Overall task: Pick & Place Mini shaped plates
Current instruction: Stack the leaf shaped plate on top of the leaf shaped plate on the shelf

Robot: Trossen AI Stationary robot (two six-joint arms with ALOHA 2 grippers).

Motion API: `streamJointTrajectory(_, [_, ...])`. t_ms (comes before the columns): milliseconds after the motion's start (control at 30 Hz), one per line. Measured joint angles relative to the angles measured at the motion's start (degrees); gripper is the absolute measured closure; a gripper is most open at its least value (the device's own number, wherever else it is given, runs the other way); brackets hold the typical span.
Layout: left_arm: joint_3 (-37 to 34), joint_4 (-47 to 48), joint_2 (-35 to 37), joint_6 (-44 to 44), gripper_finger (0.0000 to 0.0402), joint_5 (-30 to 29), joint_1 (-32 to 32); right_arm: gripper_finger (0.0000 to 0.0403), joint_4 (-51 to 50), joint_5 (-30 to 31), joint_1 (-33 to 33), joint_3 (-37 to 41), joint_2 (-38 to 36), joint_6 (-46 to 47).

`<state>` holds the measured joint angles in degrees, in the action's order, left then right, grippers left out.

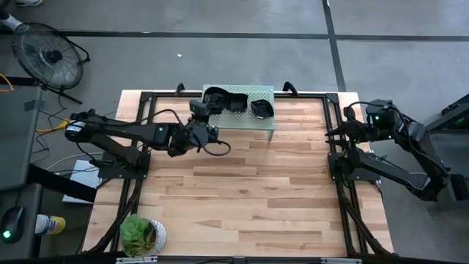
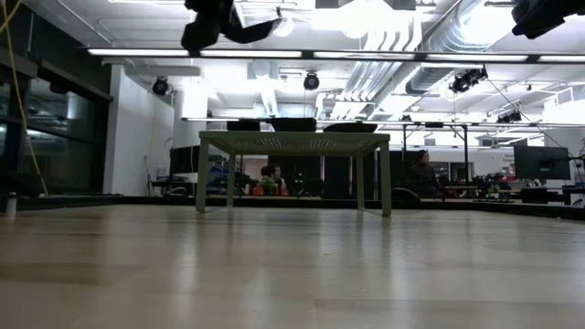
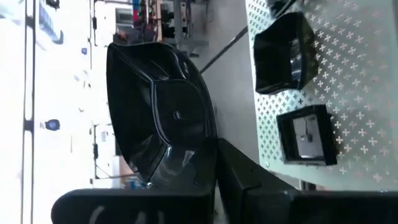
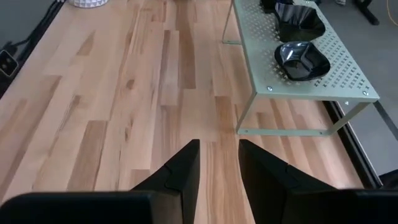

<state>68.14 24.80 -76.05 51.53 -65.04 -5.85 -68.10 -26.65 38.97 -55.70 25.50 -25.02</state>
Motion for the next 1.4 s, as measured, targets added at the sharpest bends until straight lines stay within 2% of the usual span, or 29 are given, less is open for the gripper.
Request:
streamJointTrajectory(233, [-0.02, -4.72, -2.79, 9.73, 0.0401, -2.18, 0.11, 0.0297, 1.42, -0.24, -0.01, 0.00, -0.01, 2.18])
streamJointTrajectory(433, [-0.04, -5.51, -3.41, 16.31, 0.0401, -2.99, 0.15, 0.0297, 5.23, -0.37, 0.01, 0.00, -0.02, 19.07])
streamJointTrajectory(700, [-0.07, -10.04, -3.41, 22.52, 0.0401, -3.77, 0.17, 0.0297, 17.04, -0.85, -0.01, 0.00, 0.09, 34.33])
streamJointTrajectory(933, [-0.07, -13.88, -3.41, 33.78, 0.0401, -3.32, 0.17, 0.0297, 26.43, -4.81, 0.01, -0.03, 1.86, 35.69])
streamJointTrajectory(1033, [-0.07, -14.55, -3.40, 34.44, 0.0401, -2.99, 0.17, 0.0297, 28.70, -7.16, 0.01, -0.03, 3.56, 34.85])
streamJointTrajectory(1200, [-0.07, -14.45, -3.41, 34.30, 0.0401, -2.99, 0.17, 0.0297, 35.35, -8.17, 0.01, -0.03, 6.79, 39.87])
streamJointTrajectory(1400, [-0.07, -14.40, -3.40, 36.08, 0.0401, -2.19, -0.26, 0.0297, 42.08, -10.59, -1.61, -0.03, 12.12, 38.57])
